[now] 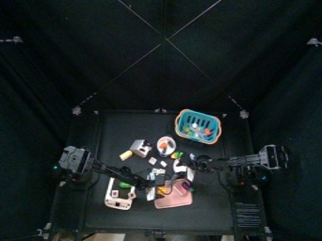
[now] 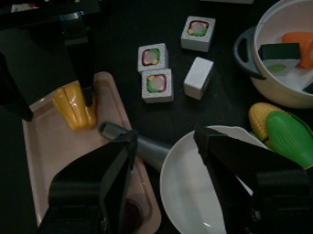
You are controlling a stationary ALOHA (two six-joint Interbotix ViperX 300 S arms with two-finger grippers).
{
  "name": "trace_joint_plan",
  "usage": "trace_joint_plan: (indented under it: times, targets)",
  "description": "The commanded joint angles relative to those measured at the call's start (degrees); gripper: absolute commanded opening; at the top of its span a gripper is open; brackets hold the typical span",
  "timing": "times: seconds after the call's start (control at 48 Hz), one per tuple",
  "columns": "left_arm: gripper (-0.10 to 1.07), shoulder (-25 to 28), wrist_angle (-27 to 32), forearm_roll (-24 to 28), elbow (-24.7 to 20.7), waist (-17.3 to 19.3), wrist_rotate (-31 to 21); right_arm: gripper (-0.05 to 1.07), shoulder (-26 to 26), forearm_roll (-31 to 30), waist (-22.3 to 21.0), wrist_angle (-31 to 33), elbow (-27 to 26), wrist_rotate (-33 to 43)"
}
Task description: Grab cleaver
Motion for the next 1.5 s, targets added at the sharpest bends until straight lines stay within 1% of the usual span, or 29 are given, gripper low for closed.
trace_joint_plan:
  times: [0.0,0.104,0.188,0.292,0.417,0.521,0.688,0.792,0.833,0.958,1.125,1.271,1.396,1.479]
  targets:
    - [1.00,-3.3,-0.4,0.5,-1.4,0.4,1.3,0.88,-1.5,0.2,-0.3,-0.1,-2.0,0.2]
    - [1.00,-6.8,0.0,1.1,-1.1,0.4,3.9,0.88,-2.6,0.2,-0.3,0.4,-3.3,0.2]
    - [1.00,-9.5,0.4,1.1,-0.4,0.5,5.7,0.88,-4.1,0.2,-0.2,2.1,-4.7,0.2]
    - [1.00,-13.1,0.8,1.1,1.7,0.4,7.4,0.88,-5.8,0.2,-0.2,4.8,-6.2,0.2]
    - [1.00,-17.9,1.9,0.8,4.7,0.8,7.5,0.88,-7.6,0.7,-0.2,7.6,-8.3,0.4]
    - [1.00,-22.0,4.3,0.2,7.6,1.1,7.3,0.88,-8.2,2.5,-0.2,8.1,-10.3,0.3]
    - [1.00,-29.2,10.1,-0.4,11.9,2.6,7.5,0.88,-8.0,4.4,-0.3,8.3,-13.7,0.4]
    - [1.00,-33.4,11.5,0.1,14.9,3.5,8.0,0.88,-6.9,7.4,-0.5,8.2,-16.3,0.8]
    - [1.00,-35.9,11.5,1.1,16.6,4.0,8.1,0.88,-6.2,8.1,-0.6,8.3,-17.2,0.8]
    - [1.00,-42.0,12.2,2.8,20.9,5.9,7.7,0.88,-3.9,9.0,-0.6,8.5,-20.5,0.8]
    - [1.00,-50.4,12.2,2.7,27.4,9.8,8.0,0.88,0.0,8.1,-0.7,9.8,-25.5,0.4]
    - [1.00,-56.4,12.2,2.9,31.4,12.0,8.4,0.88,2.8,6.5,-0.4,10.5,-29.4,0.3]
    - [1.00,-59.1,11.8,3.5,34.5,14.0,8.8,0.88,5.5,3.4,-0.4,12.0,-32.0,0.5]
    - [1.00,-59.3,11.2,3.7,36.5,14.8,9.0,0.88,7.7,2.3,-0.4,13.5,-34.6,0.7]
